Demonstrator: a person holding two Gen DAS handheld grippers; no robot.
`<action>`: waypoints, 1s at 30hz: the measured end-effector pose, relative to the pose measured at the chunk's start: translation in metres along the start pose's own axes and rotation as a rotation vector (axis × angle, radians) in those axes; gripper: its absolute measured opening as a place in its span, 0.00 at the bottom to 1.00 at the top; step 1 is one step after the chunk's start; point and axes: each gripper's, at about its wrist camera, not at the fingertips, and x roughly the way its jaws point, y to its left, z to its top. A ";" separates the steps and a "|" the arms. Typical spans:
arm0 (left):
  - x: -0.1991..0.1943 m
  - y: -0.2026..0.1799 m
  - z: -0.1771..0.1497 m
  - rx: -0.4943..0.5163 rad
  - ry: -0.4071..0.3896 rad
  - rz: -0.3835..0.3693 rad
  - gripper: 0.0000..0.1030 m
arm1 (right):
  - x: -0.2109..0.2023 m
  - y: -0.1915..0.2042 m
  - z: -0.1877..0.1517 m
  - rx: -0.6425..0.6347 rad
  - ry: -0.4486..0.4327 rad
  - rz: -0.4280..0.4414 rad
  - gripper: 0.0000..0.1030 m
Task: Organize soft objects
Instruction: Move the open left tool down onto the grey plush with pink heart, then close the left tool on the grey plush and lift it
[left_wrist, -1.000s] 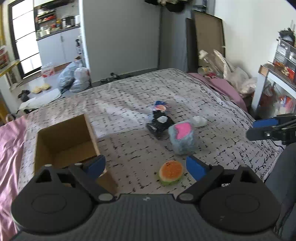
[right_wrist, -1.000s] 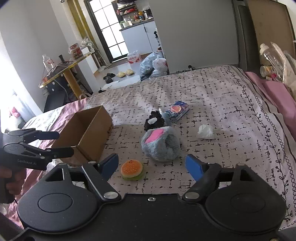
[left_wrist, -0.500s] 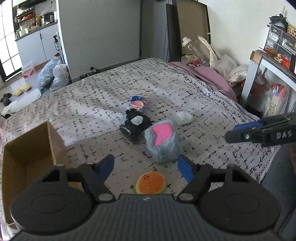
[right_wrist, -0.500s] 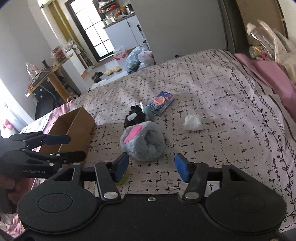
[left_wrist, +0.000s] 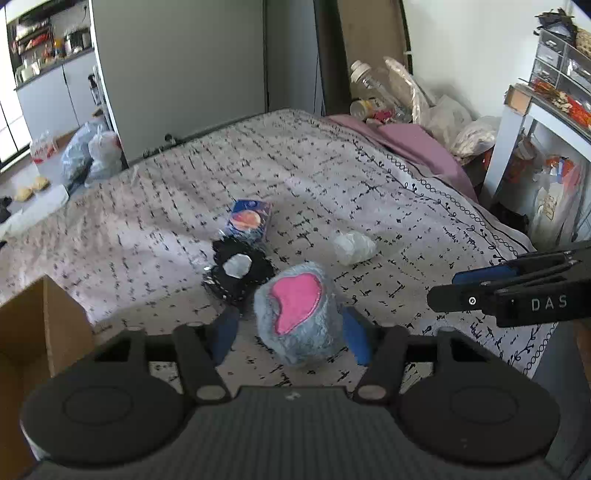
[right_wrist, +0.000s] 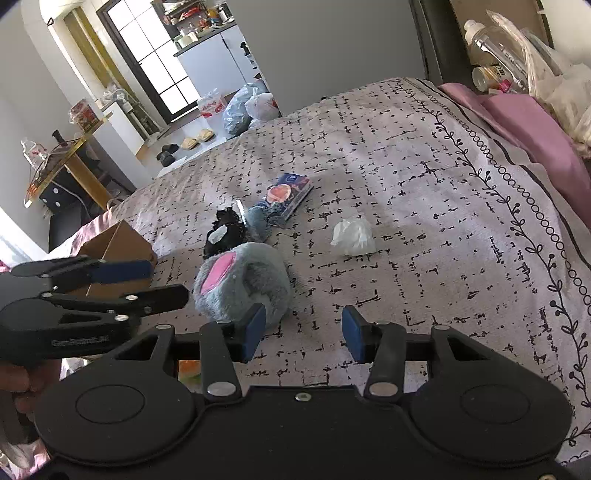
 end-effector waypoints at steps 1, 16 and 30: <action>0.004 0.000 0.000 -0.004 0.005 -0.005 0.50 | 0.002 -0.002 0.000 0.006 0.003 0.000 0.43; 0.047 -0.013 0.011 -0.010 0.034 -0.085 0.31 | 0.037 -0.009 0.003 0.045 0.061 -0.004 0.36; 0.060 0.024 0.002 -0.125 0.077 0.031 0.28 | 0.069 0.003 0.014 0.121 0.084 0.079 0.36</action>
